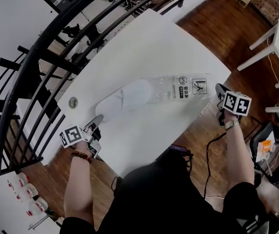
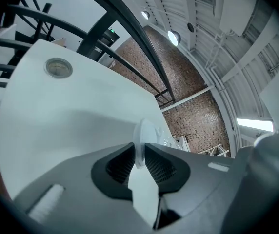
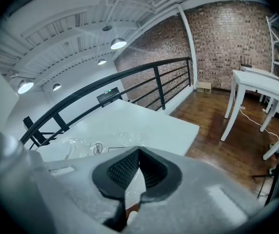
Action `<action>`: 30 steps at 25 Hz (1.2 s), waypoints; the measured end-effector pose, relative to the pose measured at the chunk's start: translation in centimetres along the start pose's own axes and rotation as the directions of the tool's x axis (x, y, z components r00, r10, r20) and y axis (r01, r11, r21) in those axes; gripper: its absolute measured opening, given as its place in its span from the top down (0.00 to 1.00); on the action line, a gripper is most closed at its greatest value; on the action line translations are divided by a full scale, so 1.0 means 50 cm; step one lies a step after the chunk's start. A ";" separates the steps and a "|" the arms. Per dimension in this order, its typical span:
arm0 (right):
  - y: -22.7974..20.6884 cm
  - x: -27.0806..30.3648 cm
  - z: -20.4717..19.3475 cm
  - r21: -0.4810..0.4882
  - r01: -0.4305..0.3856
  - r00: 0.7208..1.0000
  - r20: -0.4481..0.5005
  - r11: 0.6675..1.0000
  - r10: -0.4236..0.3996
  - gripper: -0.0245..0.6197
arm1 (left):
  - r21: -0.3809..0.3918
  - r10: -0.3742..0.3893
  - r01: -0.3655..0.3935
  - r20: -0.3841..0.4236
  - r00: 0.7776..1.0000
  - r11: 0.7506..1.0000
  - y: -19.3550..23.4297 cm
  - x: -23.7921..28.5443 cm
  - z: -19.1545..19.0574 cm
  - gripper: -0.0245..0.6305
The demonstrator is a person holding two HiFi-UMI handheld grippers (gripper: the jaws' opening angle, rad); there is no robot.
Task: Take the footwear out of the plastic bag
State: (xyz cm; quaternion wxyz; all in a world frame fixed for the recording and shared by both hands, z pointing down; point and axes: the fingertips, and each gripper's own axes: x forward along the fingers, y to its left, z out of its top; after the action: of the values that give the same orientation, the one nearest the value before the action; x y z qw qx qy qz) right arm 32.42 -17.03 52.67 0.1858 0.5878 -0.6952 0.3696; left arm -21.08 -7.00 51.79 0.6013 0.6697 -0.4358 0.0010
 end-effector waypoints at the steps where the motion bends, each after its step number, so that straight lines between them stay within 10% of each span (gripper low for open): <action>1: -0.004 0.001 0.001 0.005 0.003 1.000 0.002 1.000 -0.003 0.97 | -0.006 0.002 -0.002 0.007 1.000 1.000 0.004 -0.003 0.001 0.83; 17: -0.037 0.011 0.009 0.109 0.030 0.998 0.047 0.994 -0.035 0.97 | -0.133 0.039 -0.025 0.105 0.994 0.991 0.043 -0.014 -0.018 0.83; 30: -0.041 0.026 0.001 -0.047 0.052 0.999 -0.006 0.998 -0.052 0.80 | 0.075 0.312 -0.318 0.081 0.947 0.945 0.073 -0.019 -0.045 0.58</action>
State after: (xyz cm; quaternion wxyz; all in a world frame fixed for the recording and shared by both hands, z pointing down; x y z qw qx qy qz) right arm 34.08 -18.00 54.13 0.2116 0.6000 -0.6873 0.3505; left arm -22.64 -4.26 54.82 0.5486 0.6167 -0.5567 0.0933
